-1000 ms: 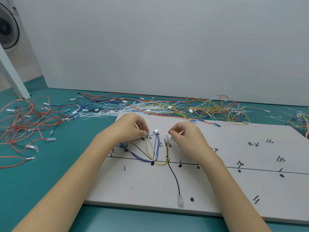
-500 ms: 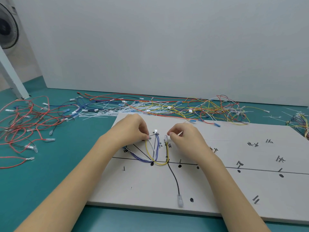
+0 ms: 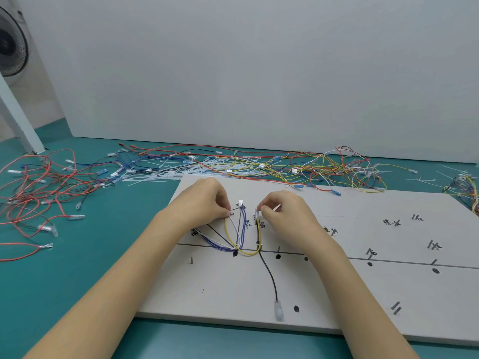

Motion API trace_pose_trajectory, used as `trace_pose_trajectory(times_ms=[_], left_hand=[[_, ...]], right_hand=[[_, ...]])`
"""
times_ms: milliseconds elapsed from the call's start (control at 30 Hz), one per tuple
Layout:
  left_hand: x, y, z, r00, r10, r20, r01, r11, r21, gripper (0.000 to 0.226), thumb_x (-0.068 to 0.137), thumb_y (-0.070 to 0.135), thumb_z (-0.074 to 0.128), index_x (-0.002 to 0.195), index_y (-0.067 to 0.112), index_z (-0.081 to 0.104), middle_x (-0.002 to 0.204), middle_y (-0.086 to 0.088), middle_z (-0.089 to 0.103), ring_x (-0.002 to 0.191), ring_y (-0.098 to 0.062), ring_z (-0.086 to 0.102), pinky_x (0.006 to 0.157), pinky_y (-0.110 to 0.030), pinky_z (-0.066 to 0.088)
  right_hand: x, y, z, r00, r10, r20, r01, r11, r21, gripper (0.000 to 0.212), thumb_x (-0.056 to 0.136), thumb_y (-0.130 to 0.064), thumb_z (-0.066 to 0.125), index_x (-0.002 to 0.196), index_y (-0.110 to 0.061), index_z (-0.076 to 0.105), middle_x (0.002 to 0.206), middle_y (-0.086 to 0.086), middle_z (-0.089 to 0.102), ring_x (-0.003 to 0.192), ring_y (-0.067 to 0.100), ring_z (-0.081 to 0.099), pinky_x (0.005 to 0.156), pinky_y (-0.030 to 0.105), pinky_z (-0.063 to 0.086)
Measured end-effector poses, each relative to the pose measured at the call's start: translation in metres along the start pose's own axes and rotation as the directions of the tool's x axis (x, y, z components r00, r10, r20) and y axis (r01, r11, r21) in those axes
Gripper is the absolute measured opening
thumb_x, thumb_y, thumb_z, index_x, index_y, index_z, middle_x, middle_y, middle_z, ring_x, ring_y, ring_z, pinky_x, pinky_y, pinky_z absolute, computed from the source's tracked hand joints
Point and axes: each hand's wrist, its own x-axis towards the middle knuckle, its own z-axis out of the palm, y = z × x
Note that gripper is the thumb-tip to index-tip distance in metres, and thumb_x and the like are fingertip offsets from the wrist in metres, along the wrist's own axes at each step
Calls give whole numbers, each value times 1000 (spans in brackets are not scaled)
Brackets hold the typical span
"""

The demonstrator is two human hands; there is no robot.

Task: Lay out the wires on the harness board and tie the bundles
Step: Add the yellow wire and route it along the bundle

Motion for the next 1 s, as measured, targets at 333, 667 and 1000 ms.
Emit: trace_pose_trajectory(times_ms=[333,667,1000], left_hand=[[-1,0,-5,999,-7,-43,6,999,-34,10,74,35,81,69,30,75,66,21,66,68,2,60,65,-28,53],[0,-1,-1,1000,1,-24,-2,999,-36,17,73,33,82,62,31,70,69,17,68,67,1,62,69,-31,57],[0,-2,3,999,32,-28,-31,999,22,13,78,33,78,70,26,71,75,14,67,72,-4,61,71,-32,55]], right_hand=[[1,1,0,1000,3,-1,-3,1000,-1,19,87,-22,52,82,-29,68,81,-18,58,84,9,58,82,37,50],[1,2,1,1000,7,7,-7,1000,-5,19,86,-21,52,80,-29,68,82,-15,62,83,11,59,82,37,50],[3,3,2,1000,3,1,-3,1000,-4,19,86,-21,52,80,-30,68,79,-17,60,81,9,59,78,34,49]])
